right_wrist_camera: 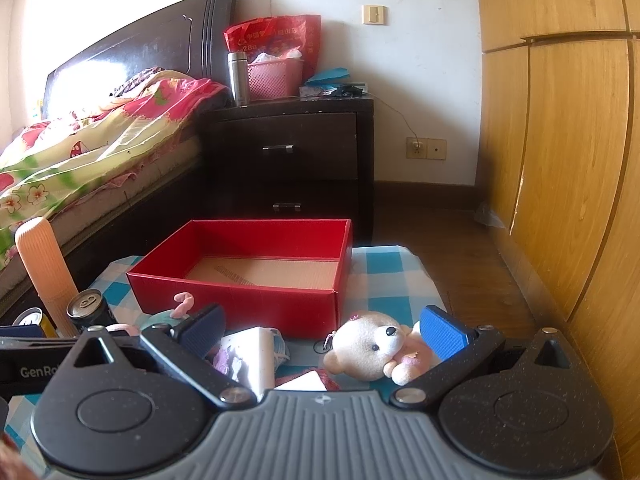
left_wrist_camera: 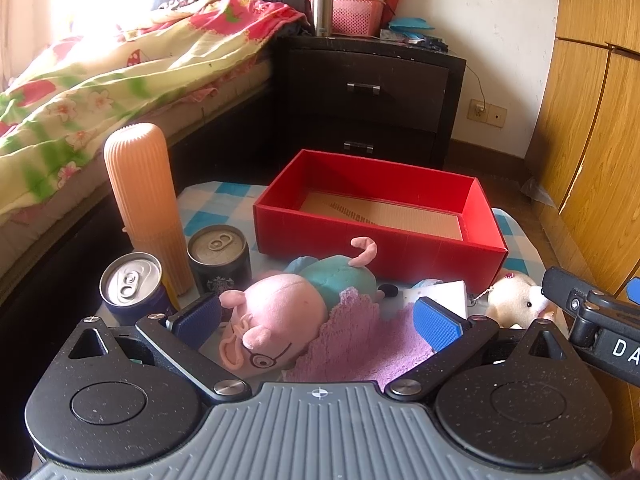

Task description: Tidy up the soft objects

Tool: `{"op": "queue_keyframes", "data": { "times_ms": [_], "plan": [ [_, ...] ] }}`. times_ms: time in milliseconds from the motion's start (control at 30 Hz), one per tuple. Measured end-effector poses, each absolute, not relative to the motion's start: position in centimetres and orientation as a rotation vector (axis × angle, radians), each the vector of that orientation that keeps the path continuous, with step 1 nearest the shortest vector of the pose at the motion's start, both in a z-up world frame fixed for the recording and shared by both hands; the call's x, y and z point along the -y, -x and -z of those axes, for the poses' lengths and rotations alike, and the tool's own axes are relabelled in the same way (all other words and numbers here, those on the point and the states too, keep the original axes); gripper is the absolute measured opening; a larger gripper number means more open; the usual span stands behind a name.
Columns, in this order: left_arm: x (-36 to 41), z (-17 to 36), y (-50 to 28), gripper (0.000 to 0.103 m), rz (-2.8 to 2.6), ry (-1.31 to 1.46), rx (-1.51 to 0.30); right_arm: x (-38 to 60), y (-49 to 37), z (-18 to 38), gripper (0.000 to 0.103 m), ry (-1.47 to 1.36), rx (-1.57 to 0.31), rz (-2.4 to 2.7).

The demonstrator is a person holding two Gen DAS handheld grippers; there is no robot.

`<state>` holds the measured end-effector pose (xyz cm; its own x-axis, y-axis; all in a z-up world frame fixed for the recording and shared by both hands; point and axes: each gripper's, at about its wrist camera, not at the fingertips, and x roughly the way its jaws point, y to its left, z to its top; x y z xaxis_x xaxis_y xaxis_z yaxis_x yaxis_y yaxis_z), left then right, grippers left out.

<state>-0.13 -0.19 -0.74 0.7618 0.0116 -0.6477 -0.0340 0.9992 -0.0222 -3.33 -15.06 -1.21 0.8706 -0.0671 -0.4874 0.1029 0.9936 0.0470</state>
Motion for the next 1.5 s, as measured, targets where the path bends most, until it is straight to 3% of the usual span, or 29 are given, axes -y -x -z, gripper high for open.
{"op": "queue_keyframes", "data": {
  "times_ms": [1500],
  "plan": [
    [-0.04,1.19,-0.06,0.098,-0.040,0.011,-0.739,15.40,2.96,1.47,0.085,-0.079,-0.541,0.086]
  ]
}}
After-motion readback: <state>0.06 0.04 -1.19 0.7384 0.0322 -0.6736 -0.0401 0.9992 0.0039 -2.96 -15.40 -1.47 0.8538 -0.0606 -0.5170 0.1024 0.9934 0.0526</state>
